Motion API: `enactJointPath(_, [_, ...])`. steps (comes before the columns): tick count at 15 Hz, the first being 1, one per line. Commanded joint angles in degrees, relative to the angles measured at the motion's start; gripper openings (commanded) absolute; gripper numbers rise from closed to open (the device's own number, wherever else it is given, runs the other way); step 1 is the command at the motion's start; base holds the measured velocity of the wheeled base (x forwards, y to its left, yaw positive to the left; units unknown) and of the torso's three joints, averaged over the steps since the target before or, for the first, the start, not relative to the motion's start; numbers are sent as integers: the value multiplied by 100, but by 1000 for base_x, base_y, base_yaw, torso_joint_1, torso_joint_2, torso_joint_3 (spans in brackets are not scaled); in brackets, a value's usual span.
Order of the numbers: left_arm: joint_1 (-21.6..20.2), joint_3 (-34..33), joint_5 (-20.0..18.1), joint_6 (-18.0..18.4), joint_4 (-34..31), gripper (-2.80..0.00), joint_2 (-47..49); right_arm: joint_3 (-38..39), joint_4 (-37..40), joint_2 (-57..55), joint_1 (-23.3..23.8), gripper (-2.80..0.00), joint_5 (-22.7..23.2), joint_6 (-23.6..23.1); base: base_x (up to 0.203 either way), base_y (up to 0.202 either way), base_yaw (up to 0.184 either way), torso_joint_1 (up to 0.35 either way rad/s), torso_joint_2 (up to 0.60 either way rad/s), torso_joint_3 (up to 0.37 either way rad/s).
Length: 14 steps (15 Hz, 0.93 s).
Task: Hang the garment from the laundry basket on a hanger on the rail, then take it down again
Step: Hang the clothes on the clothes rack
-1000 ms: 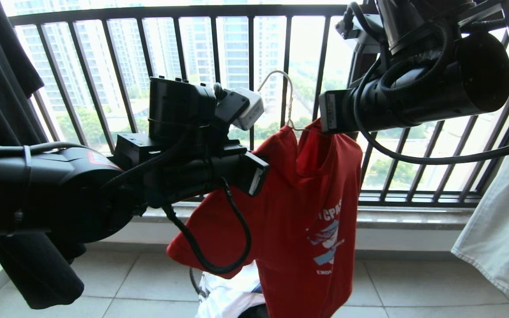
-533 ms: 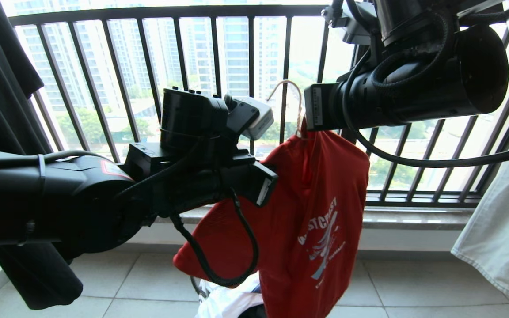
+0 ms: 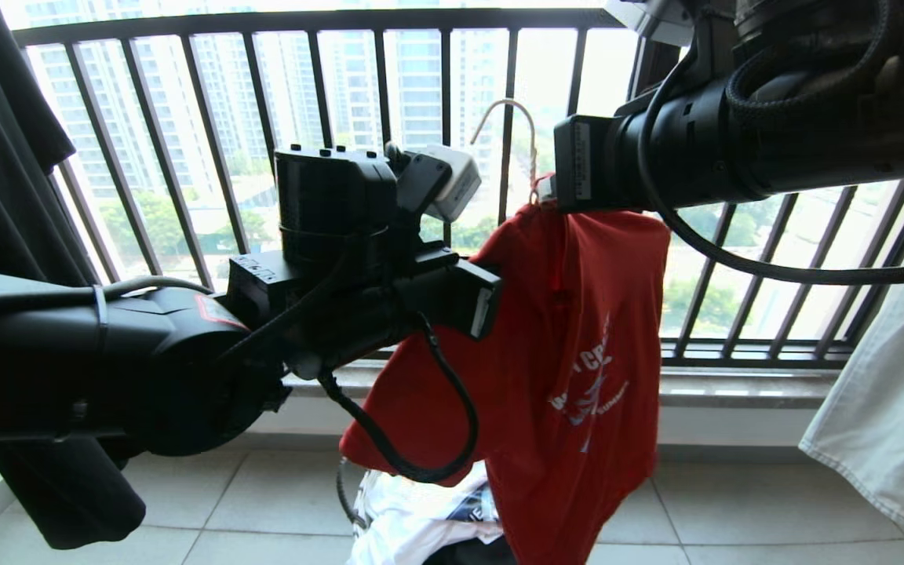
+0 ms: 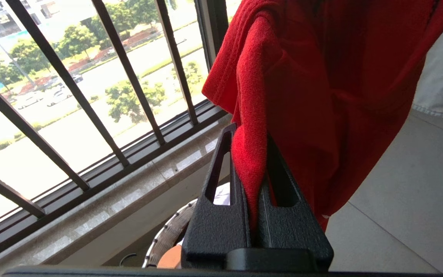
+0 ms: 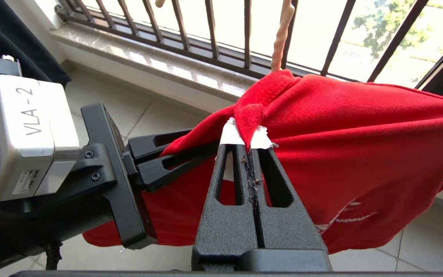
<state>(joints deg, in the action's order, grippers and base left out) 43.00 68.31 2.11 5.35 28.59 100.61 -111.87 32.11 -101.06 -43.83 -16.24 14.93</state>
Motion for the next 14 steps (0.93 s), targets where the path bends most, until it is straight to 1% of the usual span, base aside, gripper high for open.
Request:
enactJointPath(1, [7,-37,9,-37,155,-280,22,9,27,171,-3,-280,57,1,0,0,0,0,0,0])
enactJointPath(3, [7,-21,17,-95,304,-280,36,92,32,365,5,-280,245,-16,0,0,0,0,0,0])
enactJointPath(5, [7,-19,44,-78,422,-280,106,61,24,414,-3,-280,393,-64,0,0,0,0,0,0])
enactJointPath(10, [-11,7,53,-95,428,-280,134,60,23,376,-144,-280,428,-17,0,0,0,0,0,0])
enactJointPath(14, [-156,98,51,-95,420,-280,121,148,32,359,-378,-280,437,10,0,0,0,0,0,0])
